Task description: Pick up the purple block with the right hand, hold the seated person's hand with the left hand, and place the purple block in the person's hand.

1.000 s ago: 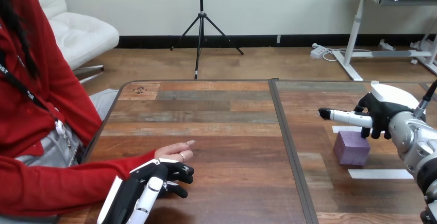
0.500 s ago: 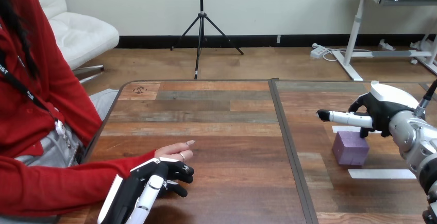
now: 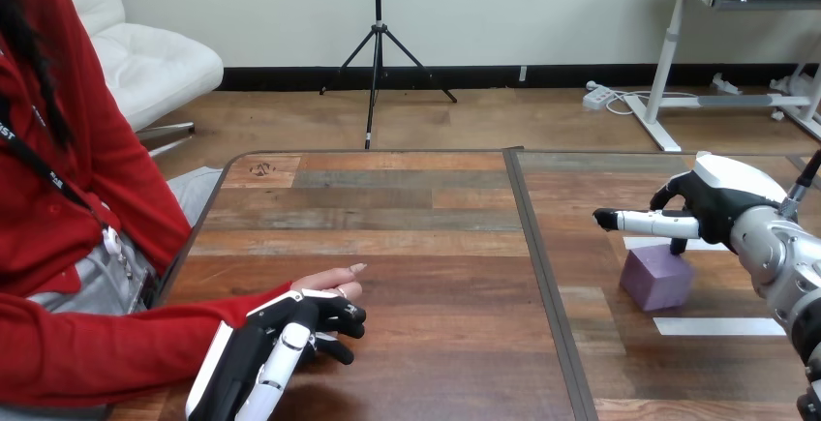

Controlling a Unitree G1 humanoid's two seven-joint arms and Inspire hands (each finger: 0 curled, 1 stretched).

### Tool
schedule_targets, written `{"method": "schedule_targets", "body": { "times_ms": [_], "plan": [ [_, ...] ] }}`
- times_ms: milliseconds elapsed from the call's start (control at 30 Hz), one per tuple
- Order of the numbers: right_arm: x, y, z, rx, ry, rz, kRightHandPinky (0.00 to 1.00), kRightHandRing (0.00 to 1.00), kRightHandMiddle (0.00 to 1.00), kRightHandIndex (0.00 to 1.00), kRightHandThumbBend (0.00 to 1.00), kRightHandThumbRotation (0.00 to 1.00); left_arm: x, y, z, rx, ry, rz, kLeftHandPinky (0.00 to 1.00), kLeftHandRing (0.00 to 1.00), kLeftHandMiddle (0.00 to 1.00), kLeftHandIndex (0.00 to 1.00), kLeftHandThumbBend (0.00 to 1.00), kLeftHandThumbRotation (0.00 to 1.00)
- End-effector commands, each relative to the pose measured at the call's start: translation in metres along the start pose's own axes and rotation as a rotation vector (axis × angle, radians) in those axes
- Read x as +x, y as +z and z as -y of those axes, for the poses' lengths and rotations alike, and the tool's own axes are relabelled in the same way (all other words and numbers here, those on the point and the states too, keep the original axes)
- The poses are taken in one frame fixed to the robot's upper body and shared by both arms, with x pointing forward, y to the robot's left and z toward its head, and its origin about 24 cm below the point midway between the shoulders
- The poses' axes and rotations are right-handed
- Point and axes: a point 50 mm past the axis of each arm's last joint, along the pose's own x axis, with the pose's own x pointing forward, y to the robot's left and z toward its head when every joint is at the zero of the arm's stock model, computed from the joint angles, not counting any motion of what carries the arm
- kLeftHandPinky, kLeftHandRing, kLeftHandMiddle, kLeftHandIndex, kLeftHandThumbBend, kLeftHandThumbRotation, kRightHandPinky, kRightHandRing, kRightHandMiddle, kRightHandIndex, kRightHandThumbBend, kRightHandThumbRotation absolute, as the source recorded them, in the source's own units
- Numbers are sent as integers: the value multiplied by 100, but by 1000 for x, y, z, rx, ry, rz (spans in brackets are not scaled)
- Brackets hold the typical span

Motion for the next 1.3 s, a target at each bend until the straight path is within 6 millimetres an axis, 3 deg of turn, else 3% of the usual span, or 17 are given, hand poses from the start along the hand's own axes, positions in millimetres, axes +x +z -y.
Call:
{"method": "schedule_targets", "body": {
  "times_ms": [0,700,1267],
  "plan": [
    [1,14,32,20,-80,57,70,78,80,76,100,91,19,10,-2,16,-11,68,48,61,62,55,47,83],
    [0,10,26,78,-57,52,70,77,79,74,100,88,21,9,-3,6,-11,70,48,60,61,55,45,84],
    [-1,8,33,126,-110,63,57,65,67,65,100,89,23,9,-3,4,-11,73,49,60,59,54,48,83]
  ]
}}
